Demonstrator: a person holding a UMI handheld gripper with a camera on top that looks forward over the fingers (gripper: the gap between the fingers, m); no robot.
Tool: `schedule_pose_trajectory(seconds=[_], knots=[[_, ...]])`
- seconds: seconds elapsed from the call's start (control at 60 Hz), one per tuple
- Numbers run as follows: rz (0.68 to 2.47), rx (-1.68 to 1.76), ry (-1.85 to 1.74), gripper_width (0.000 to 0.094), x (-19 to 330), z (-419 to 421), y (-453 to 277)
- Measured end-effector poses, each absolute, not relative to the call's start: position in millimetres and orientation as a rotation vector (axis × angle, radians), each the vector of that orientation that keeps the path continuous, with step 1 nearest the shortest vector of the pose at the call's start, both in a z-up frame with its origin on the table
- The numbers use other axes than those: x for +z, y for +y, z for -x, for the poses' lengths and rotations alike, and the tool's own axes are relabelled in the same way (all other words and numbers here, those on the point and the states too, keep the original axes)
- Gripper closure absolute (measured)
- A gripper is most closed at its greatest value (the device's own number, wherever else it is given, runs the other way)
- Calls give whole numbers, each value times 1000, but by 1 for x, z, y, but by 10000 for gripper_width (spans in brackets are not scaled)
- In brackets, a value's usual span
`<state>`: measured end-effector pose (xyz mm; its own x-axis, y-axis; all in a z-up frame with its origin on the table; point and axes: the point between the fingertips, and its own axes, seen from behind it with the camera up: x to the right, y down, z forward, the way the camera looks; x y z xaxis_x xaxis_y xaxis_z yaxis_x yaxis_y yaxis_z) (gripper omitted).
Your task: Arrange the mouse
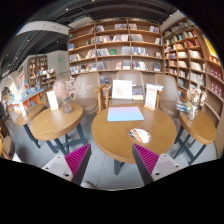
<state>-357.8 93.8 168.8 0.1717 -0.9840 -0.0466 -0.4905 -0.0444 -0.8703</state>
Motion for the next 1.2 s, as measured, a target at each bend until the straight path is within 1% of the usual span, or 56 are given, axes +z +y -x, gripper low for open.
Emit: schedule_pose_trajectory(seconds=[0.133, 0.15, 0.167, 0.233, 0.5, 0.65, 0.9, 1.2], knots=[[1633, -803, 1505, 83, 153, 343, 69], [1632, -806, 1515, 84, 157, 350, 68], [1630, -811, 1522, 86, 148, 339, 59], [1621, -823, 1553, 85, 136, 328, 40], [1615, -874, 1644, 84, 101, 302, -15], [1635, -875, 1634, 86, 81, 283, -26], [1652, -850, 1646, 84, 37, 233, -34], [1701, -811, 1676, 88, 1, 173, -38]])
